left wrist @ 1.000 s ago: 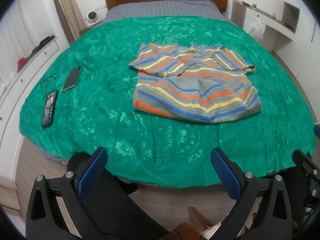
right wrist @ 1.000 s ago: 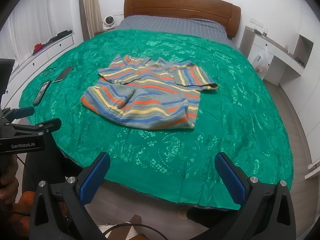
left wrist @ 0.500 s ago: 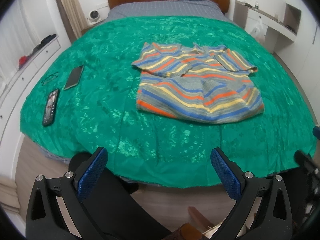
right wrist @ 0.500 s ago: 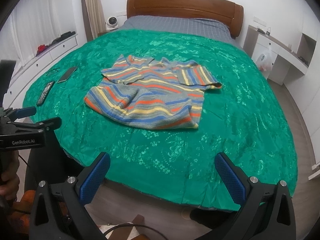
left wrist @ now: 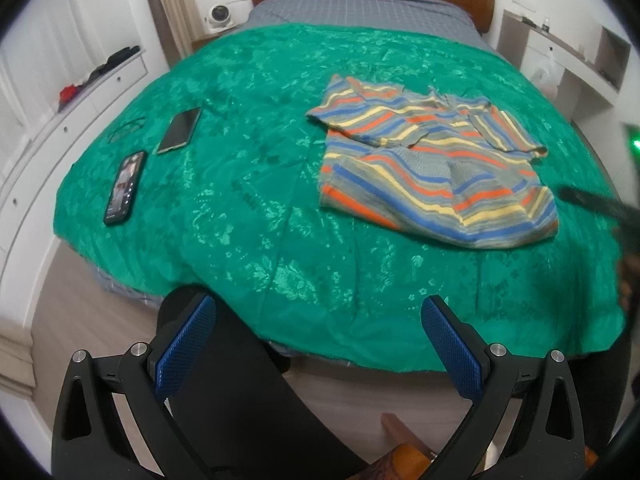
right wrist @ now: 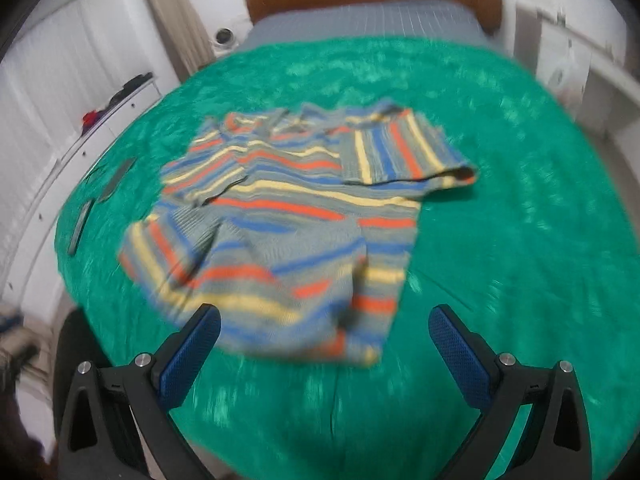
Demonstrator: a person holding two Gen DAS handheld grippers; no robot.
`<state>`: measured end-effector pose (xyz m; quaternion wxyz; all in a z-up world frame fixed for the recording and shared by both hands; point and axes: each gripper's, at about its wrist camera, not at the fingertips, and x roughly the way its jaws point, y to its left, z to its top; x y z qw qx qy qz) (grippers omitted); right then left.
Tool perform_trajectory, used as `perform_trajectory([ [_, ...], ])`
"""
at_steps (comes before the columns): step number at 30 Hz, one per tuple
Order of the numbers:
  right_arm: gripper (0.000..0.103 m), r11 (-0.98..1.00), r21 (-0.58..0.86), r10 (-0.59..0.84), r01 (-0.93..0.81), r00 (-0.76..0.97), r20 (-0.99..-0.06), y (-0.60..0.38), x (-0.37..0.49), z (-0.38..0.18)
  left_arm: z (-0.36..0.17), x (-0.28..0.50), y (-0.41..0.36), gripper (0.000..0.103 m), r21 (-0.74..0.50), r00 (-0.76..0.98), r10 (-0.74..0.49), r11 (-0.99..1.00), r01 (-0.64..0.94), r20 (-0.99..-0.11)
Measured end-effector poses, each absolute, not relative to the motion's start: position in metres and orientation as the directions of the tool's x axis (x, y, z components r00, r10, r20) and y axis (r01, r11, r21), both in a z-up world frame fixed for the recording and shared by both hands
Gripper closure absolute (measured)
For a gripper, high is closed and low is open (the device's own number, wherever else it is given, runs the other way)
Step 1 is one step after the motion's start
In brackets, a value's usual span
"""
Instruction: Fold small clothes
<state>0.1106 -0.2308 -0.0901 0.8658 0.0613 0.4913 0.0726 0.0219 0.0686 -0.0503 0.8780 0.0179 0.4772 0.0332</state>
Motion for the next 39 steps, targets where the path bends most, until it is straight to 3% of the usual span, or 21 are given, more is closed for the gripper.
perform_trajectory([
  [1, 0.001, 0.978, 0.204, 0.197, -0.038, 0.486, -0.851, -0.234, 0.126, -0.101, -0.051, 0.022, 0.069, 0.0, 0.064, 0.542, 0.076, 0.997, -0.041, -0.837],
  [3, 0.015, 0.966, 0.259, 0.232, 0.011, 0.407, -0.883, -0.24, 0.152, -0.127, -0.05, 0.021, 0.07, 0.0, 0.069, 0.542, 0.082, 0.997, -0.044, -0.836],
  [5, 0.078, 0.942, 0.334, 0.314, 0.01, 0.319, -0.894, -0.239, 0.162, -0.146, -0.051, 0.02, 0.074, 0.0, 0.076, 0.54, 0.092, 0.996, -0.053, -0.836],
  [6, 0.09, 0.937, 0.348, 0.338, -0.02, 0.302, -0.891, -0.235, 0.16, -0.147, -0.052, 0.019, 0.077, 0.0, 0.076, 0.537, 0.097, 0.995, -0.06, -0.838],
  [11, 0.093, 0.875, 0.273, 0.414, -0.4, 0.326, -0.85, -0.195, 0.084, -0.103, -0.062, 0.023, 0.093, 0.0, 0.072, 0.51, 0.112, 0.993, -0.098, -0.853],
  [14, 0.094, 0.814, 0.193, 0.392, -0.548, 0.272, -0.879, -0.193, 0.02, -0.095, -0.067, 0.029, 0.093, 0.0, 0.081, 0.5, 0.117, 0.992, -0.093, -0.858],
  [16, 0.093, 0.814, 0.187, 0.354, -0.55, 0.215, -0.91, -0.207, -0.004, -0.108, -0.069, 0.033, 0.089, 0.0, 0.084, 0.5, 0.113, 0.993, -0.081, -0.859],
  [18, 0.083, 0.858, 0.144, 0.264, -0.494, 0.181, -0.947, -0.225, -0.014, -0.127, -0.069, 0.037, 0.085, 0.0, 0.085, 0.501, 0.107, 0.994, -0.068, -0.859],
  [19, 0.069, 0.885, 0.112, 0.22, -0.452, 0.193, -0.956, -0.235, -0.017, -0.132, -0.068, 0.038, 0.082, 0.0, 0.08, 0.504, 0.1, 0.995, -0.061, -0.858],
  [20, 0.066, 0.906, 0.103, 0.205, -0.41, 0.215, -0.955, -0.244, -0.018, -0.131, -0.067, 0.039, 0.081, 0.0, 0.075, 0.507, 0.094, 0.996, -0.057, -0.857],
  [22, 0.065, 0.927, 0.127, 0.234, -0.352, 0.279, -0.932, -0.253, -0.01, -0.118, -0.065, 0.04, 0.077, 0.0, 0.068, 0.514, 0.084, 0.996, -0.05, -0.854],
  [24, 0.055, 0.923, 0.149, 0.277, -0.354, 0.343, -0.898, -0.24, 0.007, -0.097, -0.064, 0.04, 0.075, 0.0, 0.065, 0.515, 0.078, 0.997, -0.044, -0.854],
  [26, 0.039, 0.897, 0.179, 0.343, -0.405, 0.381, -0.858, -0.213, 0.033, -0.083, -0.065, 0.04, 0.074, 0.0, 0.063, 0.515, 0.076, 0.997, -0.043, -0.854],
  [29, 0.039, 0.823, 0.253, 0.472, -0.508, 0.364, -0.803, -0.152, 0.089, -0.077, -0.063, 0.039, 0.073, 0.0, 0.062, 0.518, 0.08, 0.997, -0.051, -0.852],
  [31, 0.039, 0.817, 0.264, 0.483, -0.513, 0.357, -0.8, -0.125, 0.128, -0.087, -0.061, 0.034, 0.076, 0.0, 0.055, 0.522, 0.081, 0.996, -0.065, -0.849],
  [34, 0.039, 0.876, 0.182, 0.368, -0.447, 0.374, -0.851, -0.096, 0.188, -0.12, -0.06, 0.026, 0.086, 0.0, 0.053, 0.525, 0.093, 0.994, -0.091, -0.846],
  [35, 0.04, 0.886, 0.192, 0.349, -0.422, 0.335, -0.875, -0.088, 0.209, -0.138, -0.06, 0.022, 0.093, 0.0, 0.055, 0.523, 0.102, 0.993, -0.104, -0.846],
  [36, 0.048, 0.881, 0.255, 0.372, -0.398, 0.249, -0.894, -0.088, 0.222, -0.155, -0.061, 0.019, 0.098, 0.0, 0.056, 0.521, 0.106, 0.992, -0.112, -0.847],
  [38, 0.097, 0.843, 0.336, 0.449, -0.421, 0.205, -0.87, -0.082, 0.218, -0.155, -0.065, 0.014, 0.114, 0.0, 0.059, 0.515, 0.126, 0.988, -0.144, -0.848],
  [39, 0.097, 0.79, 0.365, 0.502, -0.493, 0.177, -0.846, -0.072, 0.202, -0.144, -0.067, 0.012, 0.121, 0.0, 0.059, 0.513, 0.131, 0.986, -0.154, -0.848],
])
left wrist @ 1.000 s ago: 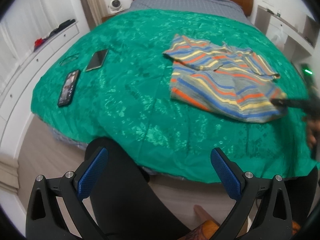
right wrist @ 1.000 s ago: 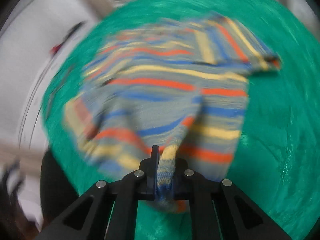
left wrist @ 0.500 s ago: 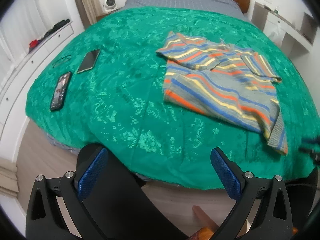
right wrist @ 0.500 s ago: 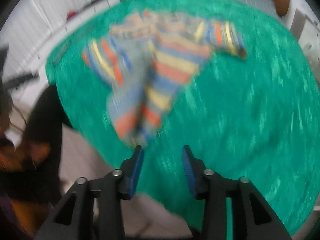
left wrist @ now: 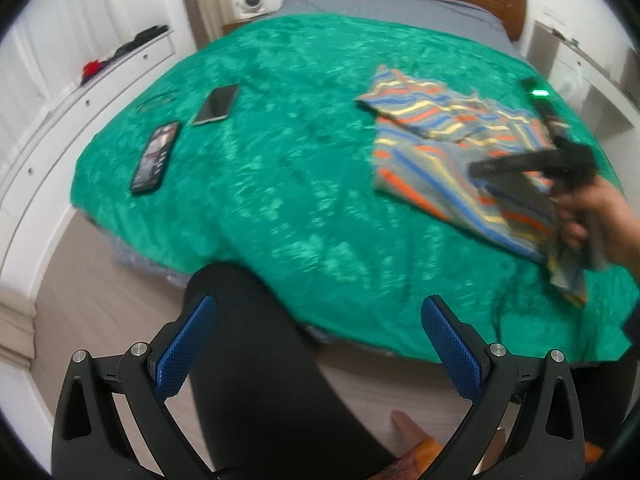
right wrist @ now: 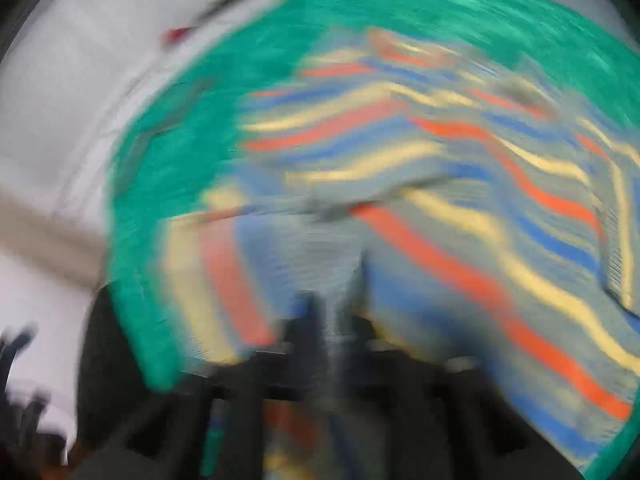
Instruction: Fold small clothes
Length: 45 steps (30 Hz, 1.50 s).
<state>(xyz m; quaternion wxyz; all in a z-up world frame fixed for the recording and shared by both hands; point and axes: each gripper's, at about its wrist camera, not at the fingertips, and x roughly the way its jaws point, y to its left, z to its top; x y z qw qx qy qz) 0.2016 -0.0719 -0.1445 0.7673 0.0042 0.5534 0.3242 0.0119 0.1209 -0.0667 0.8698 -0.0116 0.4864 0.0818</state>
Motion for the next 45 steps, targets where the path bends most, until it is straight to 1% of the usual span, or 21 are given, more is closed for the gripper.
perform_trajectory([
  [6, 0.098, 0.43, 0.389, 0.548, -0.815, -0.107, -0.83, -0.003, 0.04, -0.116, -0.083, 0.037, 0.158, 0.0, 0.031, 0.505, 0.133, 0.978, -0.205, -0.853],
  [8, 0.087, 0.424, 0.342, 0.492, -0.839, -0.104, -0.865, 0.002, 0.0, -0.125, -0.084, 0.046, 0.162, 0.0, 0.005, 0.519, 0.106, 0.981, -0.192, -0.848],
  [9, 0.082, 0.435, 0.37, 0.492, -0.821, -0.127, -0.861, -0.003, -0.012, -0.13, -0.088, 0.056, 0.164, 0.0, -0.029, 0.516, 0.061, 0.986, -0.166, -0.854],
  [11, 0.052, 0.508, 0.391, 0.519, -0.767, -0.09, -0.85, -0.03, -0.023, -0.131, -0.096, 0.065, 0.16, 0.0, -0.061, 0.496, 0.008, 0.991, -0.122, -0.868],
  [13, 0.05, 0.624, 0.406, 0.555, -0.668, 0.013, -0.832, -0.079, -0.025, -0.125, -0.112, 0.077, 0.151, 0.001, -0.071, 0.452, -0.038, 0.996, -0.056, -0.891],
  [17, 0.05, 0.864, 0.437, 0.495, -0.25, 0.27, -0.826, -0.204, -0.022, -0.118, -0.137, 0.087, 0.126, 0.001, -0.077, 0.388, -0.072, 0.997, 0.003, -0.919],
  [20, 0.048, 0.843, 0.536, 0.488, 0.051, 0.347, -0.801, -0.272, -0.025, -0.139, -0.16, 0.091, 0.103, 0.001, -0.018, 0.329, -0.032, 0.999, 0.044, -0.944],
  [22, 0.048, 0.756, 0.635, 0.545, 0.162, 0.383, -0.746, -0.289, -0.031, -0.154, -0.177, 0.091, 0.092, 0.001, 0.078, 0.289, 0.059, 0.996, 0.053, -0.955],
  [24, 0.048, 0.651, 0.72, 0.599, 0.241, 0.419, -0.682, -0.291, -0.031, -0.169, -0.189, 0.09, 0.095, 0.003, 0.09, 0.255, 0.078, 0.995, 0.037, -0.964],
  [26, 0.048, 0.579, 0.768, 0.624, 0.274, 0.458, -0.633, -0.289, -0.023, -0.186, -0.195, 0.09, 0.102, 0.019, 0.041, 0.227, 0.036, 0.999, 0.015, -0.973],
  [28, 0.048, 0.538, 0.809, 0.67, 0.236, 0.463, -0.58, -0.271, -0.015, -0.197, -0.2, 0.091, 0.107, 0.056, -0.027, 0.203, -0.027, 1.0, 0.003, -0.979],
  [29, 0.054, 0.492, 0.846, 0.716, 0.208, 0.457, -0.528, -0.265, -0.01, -0.199, -0.201, 0.091, 0.108, 0.07, -0.063, 0.195, -0.062, 0.998, 0.003, -0.979],
  [30, 0.058, 0.431, 0.888, 0.761, 0.162, 0.463, -0.454, -0.26, -0.006, -0.195, -0.201, 0.091, 0.11, 0.097, -0.098, 0.185, -0.097, 0.995, 0.005, -0.978],
  [31, 0.066, 0.391, 0.915, 0.784, 0.102, 0.483, -0.389, -0.259, 0.001, -0.184, -0.2, 0.09, 0.113, 0.097, -0.115, 0.18, -0.114, 0.993, 0.003, -0.977],
  [33, 0.068, 0.372, 0.928, 0.786, 0.005, 0.529, -0.318, -0.264, 0.005, -0.153, -0.197, 0.089, 0.119, 0.097, -0.141, 0.189, -0.138, 0.99, -0.003, -0.972],
  [34, 0.067, 0.396, 0.918, 0.771, -0.017, 0.549, -0.322, -0.269, 0.008, -0.139, -0.197, 0.088, 0.122, 0.097, -0.152, 0.188, -0.148, 0.988, -0.007, -0.971],
  [36, 0.065, 0.509, 0.861, 0.721, -0.004, 0.549, -0.423, -0.274, 0.016, -0.129, -0.198, 0.087, 0.127, 0.097, -0.165, 0.187, -0.159, 0.986, -0.015, -0.969],
  [38, 0.062, 0.595, 0.803, 0.689, 0.039, 0.489, -0.535, -0.272, 0.019, -0.138, -0.198, 0.086, 0.127, 0.097, -0.159, 0.192, -0.154, 0.987, -0.011, -0.969],
  [40, 0.059, 0.612, 0.783, 0.691, 0.111, 0.406, -0.598, -0.268, 0.011, -0.156, -0.197, 0.083, 0.129, 0.097, -0.153, 0.201, -0.149, 0.988, -0.003, -0.968],
  [43, 0.055, 0.521, 0.83, 0.738, 0.2, 0.383, -0.556, -0.264, -0.008, -0.179, -0.2, 0.085, 0.123, 0.095, -0.159, 0.207, -0.155, 0.987, -0.003, -0.966],
  [45, 0.046, 0.441, 0.866, 0.762, 0.237, 0.41, -0.5, -0.259, -0.02, -0.189, -0.203, 0.083, 0.122, 0.095, -0.163, 0.206, -0.158, 0.987, -0.004, -0.966],
])
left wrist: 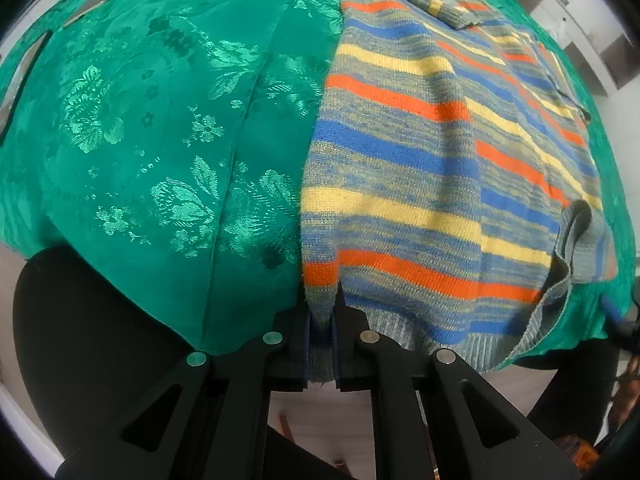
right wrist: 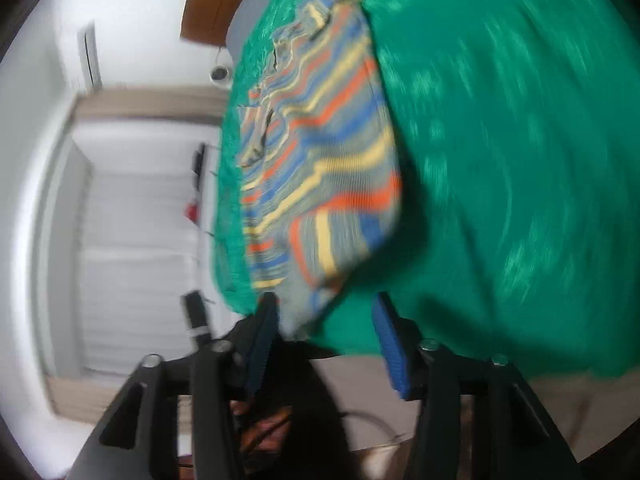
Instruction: Fold small clothes
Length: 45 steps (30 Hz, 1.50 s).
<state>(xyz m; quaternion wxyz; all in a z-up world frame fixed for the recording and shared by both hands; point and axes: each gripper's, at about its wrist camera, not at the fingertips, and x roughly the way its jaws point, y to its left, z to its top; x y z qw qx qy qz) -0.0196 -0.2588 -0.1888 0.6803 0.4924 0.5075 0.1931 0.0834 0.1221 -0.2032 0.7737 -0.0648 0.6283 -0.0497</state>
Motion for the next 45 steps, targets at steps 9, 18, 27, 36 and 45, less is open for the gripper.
perform_trajectory([
  [9, 0.062, 0.533, 0.843, 0.703, 0.076, 0.515, -0.49, -0.214, 0.011, -0.186, -0.208, 0.088, 0.121, 0.085, -0.134, 0.204, -0.132, 0.991, 0.003, -0.97],
  [18, 0.099, 0.66, 0.749, 0.663, 0.062, 0.422, -0.619, -0.261, -0.035, -0.132, -0.217, 0.085, 0.131, 0.086, -0.122, 0.125, -0.122, 0.992, 0.007, -0.985],
  [27, 0.099, 0.888, 0.45, 0.42, 0.092, 0.235, -0.876, -0.288, -0.055, -0.138, -0.193, 0.068, 0.132, 0.101, -0.087, 0.166, -0.1, 0.993, 0.084, -0.981],
  [36, 0.099, 0.952, 0.289, 0.274, 0.104, 0.137, -0.952, -0.255, -0.036, -0.205, -0.223, 0.075, 0.13, 0.101, 0.102, 0.131, 0.091, 0.992, 0.073, -0.987],
  [45, 0.07, 0.963, 0.241, 0.229, 0.119, 0.109, -0.967, -0.296, -0.048, -0.162, -0.191, 0.065, 0.147, 0.05, 0.167, 0.237, 0.154, 0.985, 0.036, -0.959],
])
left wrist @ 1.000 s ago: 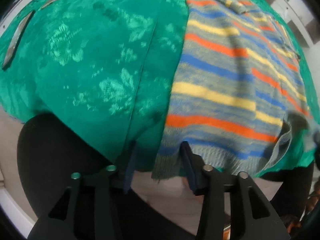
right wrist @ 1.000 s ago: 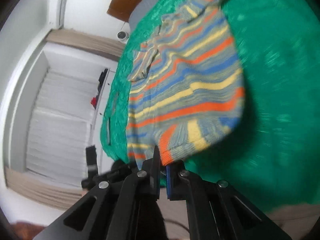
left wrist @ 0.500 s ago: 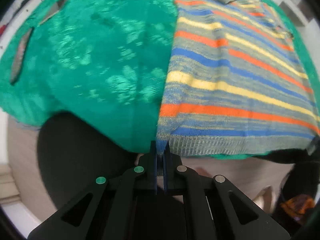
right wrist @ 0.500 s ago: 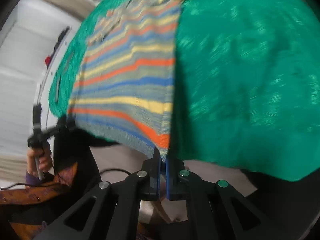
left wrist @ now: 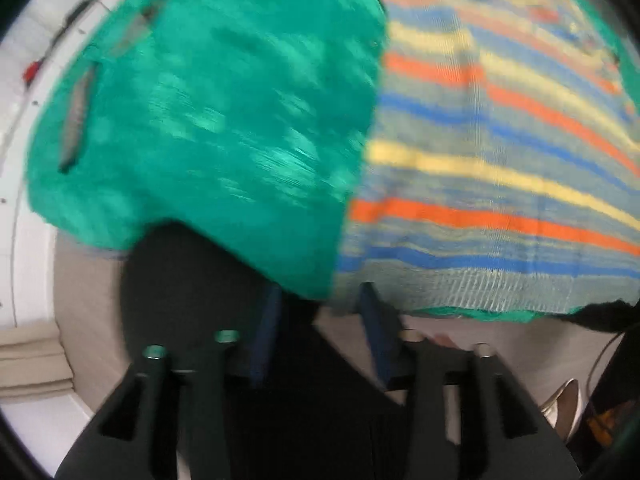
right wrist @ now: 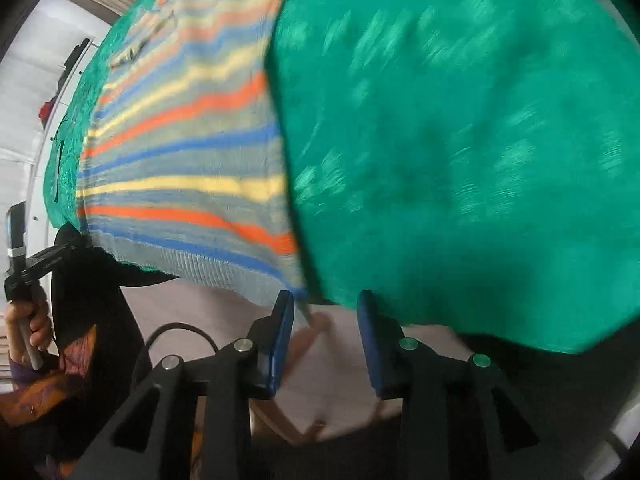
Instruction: Fold small clothes
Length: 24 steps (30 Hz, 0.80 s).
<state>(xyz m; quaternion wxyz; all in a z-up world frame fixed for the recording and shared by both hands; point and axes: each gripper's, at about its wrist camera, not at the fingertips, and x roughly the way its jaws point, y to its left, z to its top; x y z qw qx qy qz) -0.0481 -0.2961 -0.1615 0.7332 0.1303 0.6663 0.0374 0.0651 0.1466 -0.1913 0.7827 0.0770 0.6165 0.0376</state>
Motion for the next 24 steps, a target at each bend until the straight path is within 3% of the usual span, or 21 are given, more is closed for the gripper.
perform_trajectory([
  [3, 0.069, 0.998, 0.058, 0.045, 0.04, 0.276, -0.96, -0.316, -0.025, -0.086, -0.156, 0.064, 0.166, 0.035, 0.178, 0.352, 0.177, 0.984, -0.028, -0.919],
  [4, 0.063, 1.0, 0.019, 0.011, 0.022, 0.323, -0.946, -0.318, -0.013, -0.067, -0.142, 0.069, 0.173, 0.035, 0.171, 0.397, 0.183, 0.983, -0.064, -0.899],
  [5, 0.05, 1.0, -0.02, -0.015, -0.01, 0.384, -0.923, -0.318, 0.006, -0.046, -0.132, 0.074, 0.177, 0.034, 0.154, 0.43, 0.177, 0.984, -0.089, -0.885],
  [7, 0.037, 0.993, -0.078, -0.027, -0.088, 0.47, -0.882, -0.304, 0.045, -0.024, -0.123, 0.087, 0.175, 0.031, 0.109, 0.477, 0.152, 0.987, -0.118, -0.866],
  [13, 0.039, 0.929, -0.078, 0.111, -0.361, 0.474, -0.874, -0.23, 0.181, -0.076, -0.104, 0.081, 0.148, 0.031, 0.018, 0.503, 0.074, 0.993, -0.116, -0.861],
  [15, 0.046, 0.926, -0.083, 0.101, -0.369, 0.452, -0.886, -0.22, 0.217, -0.101, -0.103, 0.076, 0.138, 0.031, 0.032, 0.499, 0.083, 0.993, -0.11, -0.862],
  [18, 0.046, 0.911, -0.106, 0.063, -0.399, 0.388, -0.92, -0.213, 0.259, -0.149, -0.116, 0.069, 0.144, 0.031, 0.069, 0.456, 0.124, 0.988, -0.135, -0.881],
  [21, 0.076, 0.94, 0.038, 0.159, -0.338, 0.34, -0.927, -0.239, 0.278, -0.16, -0.125, 0.064, 0.155, 0.031, 0.082, 0.404, 0.15, 0.98, -0.18, -0.902],
  [22, 0.095, 0.957, 0.046, 0.154, -0.286, 0.368, -0.917, -0.255, 0.278, -0.149, -0.128, 0.062, 0.163, 0.031, 0.079, 0.393, 0.154, 0.976, -0.201, -0.907],
  [24, 0.096, 0.975, 0.118, 0.189, -0.188, 0.422, -0.887, -0.298, 0.272, -0.124, -0.134, 0.06, 0.173, 0.031, 0.074, 0.378, 0.159, 0.971, -0.229, -0.912],
])
